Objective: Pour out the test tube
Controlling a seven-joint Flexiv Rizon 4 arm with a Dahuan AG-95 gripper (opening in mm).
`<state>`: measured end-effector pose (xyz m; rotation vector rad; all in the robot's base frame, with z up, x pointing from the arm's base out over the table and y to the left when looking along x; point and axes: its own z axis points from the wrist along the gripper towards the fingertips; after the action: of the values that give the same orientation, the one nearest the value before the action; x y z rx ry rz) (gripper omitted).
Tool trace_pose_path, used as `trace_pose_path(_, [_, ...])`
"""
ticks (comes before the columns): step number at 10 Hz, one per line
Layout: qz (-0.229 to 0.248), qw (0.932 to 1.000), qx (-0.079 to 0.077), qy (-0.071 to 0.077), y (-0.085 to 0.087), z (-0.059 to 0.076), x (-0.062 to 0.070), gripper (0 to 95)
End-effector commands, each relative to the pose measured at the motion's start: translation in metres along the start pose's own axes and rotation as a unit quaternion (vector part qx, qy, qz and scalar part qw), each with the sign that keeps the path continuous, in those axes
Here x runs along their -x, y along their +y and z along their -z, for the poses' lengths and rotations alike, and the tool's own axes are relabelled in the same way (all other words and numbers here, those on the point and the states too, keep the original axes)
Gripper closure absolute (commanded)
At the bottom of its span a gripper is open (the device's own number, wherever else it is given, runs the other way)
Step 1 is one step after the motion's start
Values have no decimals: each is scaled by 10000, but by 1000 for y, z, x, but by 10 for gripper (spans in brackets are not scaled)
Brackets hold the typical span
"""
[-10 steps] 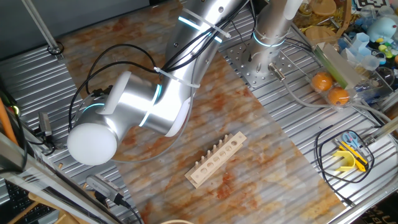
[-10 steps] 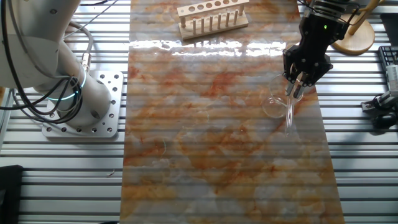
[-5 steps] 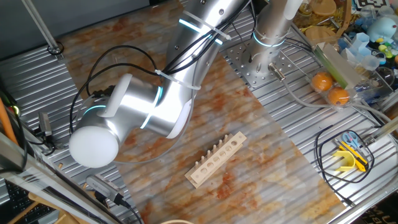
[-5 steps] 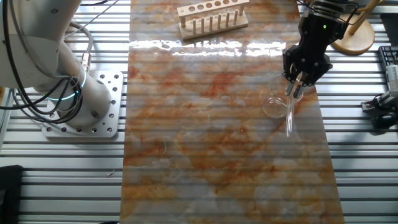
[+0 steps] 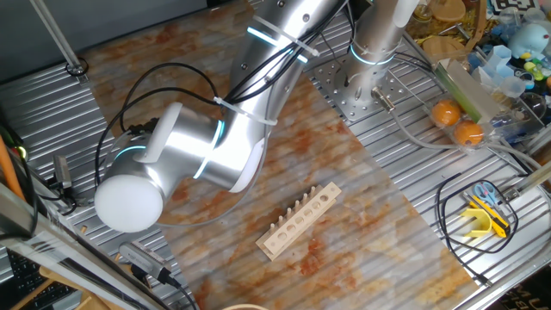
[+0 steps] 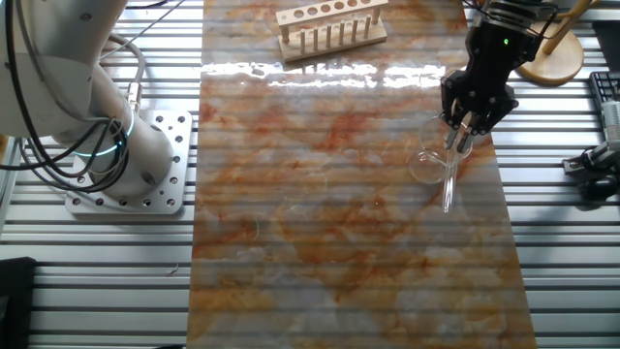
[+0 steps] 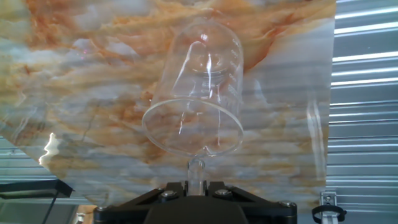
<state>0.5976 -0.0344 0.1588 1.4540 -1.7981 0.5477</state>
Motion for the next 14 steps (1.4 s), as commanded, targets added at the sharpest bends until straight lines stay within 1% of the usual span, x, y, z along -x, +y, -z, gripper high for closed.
trace_pose_path(1, [-21, 10000, 9, -9, 0, 0, 0, 950])
trace_pose_path(5, [-172, 9998, 47, -22, 0, 0, 0, 950])
trace_pose_path(9, [-287, 9995, 116, -47, 0, 0, 0, 950])
trace_pose_path(14, [-315, 9994, 124, -39, 0, 1, 0, 950])
